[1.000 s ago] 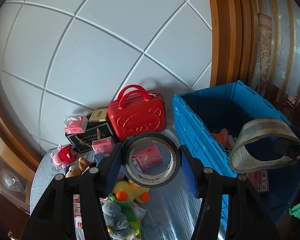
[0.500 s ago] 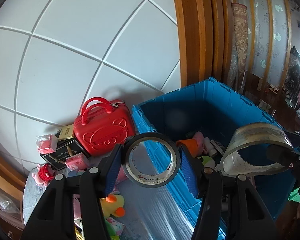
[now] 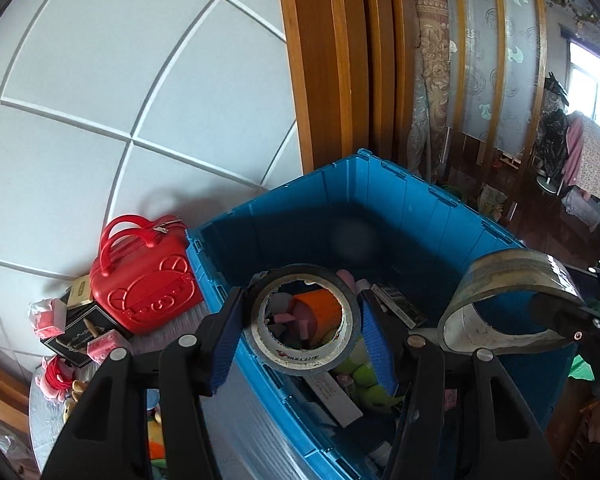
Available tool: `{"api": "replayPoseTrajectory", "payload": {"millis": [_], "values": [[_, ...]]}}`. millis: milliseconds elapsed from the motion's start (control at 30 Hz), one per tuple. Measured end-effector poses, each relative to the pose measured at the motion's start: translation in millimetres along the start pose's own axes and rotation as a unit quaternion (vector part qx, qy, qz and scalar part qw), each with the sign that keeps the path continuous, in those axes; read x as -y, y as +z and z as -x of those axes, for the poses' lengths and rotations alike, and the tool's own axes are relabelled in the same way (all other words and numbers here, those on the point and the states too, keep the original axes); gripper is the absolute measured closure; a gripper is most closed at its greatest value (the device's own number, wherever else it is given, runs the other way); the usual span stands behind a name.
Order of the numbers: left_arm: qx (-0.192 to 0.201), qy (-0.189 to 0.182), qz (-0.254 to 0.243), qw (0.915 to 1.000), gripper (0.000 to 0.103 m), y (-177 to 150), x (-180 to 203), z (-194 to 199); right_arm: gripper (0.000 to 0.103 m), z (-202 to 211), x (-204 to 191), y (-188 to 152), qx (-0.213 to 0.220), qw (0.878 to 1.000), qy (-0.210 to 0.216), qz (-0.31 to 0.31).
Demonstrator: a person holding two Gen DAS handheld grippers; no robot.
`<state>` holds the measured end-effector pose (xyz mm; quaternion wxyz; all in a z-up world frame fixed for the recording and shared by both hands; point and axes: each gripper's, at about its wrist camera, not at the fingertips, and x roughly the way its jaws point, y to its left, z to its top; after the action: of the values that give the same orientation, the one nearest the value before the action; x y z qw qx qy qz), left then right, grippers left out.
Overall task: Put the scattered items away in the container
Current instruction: 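Open both tools to drop the two tape rolls into the crate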
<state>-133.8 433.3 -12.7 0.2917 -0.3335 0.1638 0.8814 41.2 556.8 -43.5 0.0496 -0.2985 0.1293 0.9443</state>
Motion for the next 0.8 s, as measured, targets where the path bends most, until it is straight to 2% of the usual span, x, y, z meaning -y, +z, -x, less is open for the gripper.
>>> {"api": "replayPoseTrajectory", "payload": {"millis": [300, 633, 667, 700, 733, 767, 800], "values": [[-0.004, -0.026, -0.012, 0.9996, 0.047, 17.0, 25.4, -22.0, 0.061, -7.8, 27.2, 3.4, -0.004, 0.999, -0.033, -0.015], [-0.003, -0.054, -0.014, 0.9984, 0.047, 32.0, 39.5, -35.4, 0.061, -12.9, 39.8, 7.4, -0.008, 0.998, -0.055, -0.020], [-0.006, -0.055, -0.019, 0.9983, 0.043, 33.1, 42.3, -37.2, 0.061, -12.8, 39.9, 7.8, -0.006, 0.998, -0.056, -0.019], [-0.012, -0.048, -0.026, 0.9985, 0.016, 33.6, 46.0, -39.3, 0.060, -12.2, 39.6, 8.1, -0.003, 0.998, -0.060, -0.018], [-0.009, -0.041, -0.023, 0.9988, 0.002, 33.8, 46.8, -39.4, 0.054, -11.3, 39.3, 8.4, 0.002, 0.998, -0.065, -0.017], [-0.003, -0.043, -0.014, 0.9990, 0.000, 33.9, 45.6, -38.6, 0.018, -9.9, 39.4, 8.8, 0.008, 0.997, -0.068, -0.018], [-0.006, -0.047, -0.009, 0.9988, 0.000, 33.9, 44.5, -39.9, 0.004, -7.8, 40.2, 9.0, 0.017, 0.997, -0.069, -0.020]]}}
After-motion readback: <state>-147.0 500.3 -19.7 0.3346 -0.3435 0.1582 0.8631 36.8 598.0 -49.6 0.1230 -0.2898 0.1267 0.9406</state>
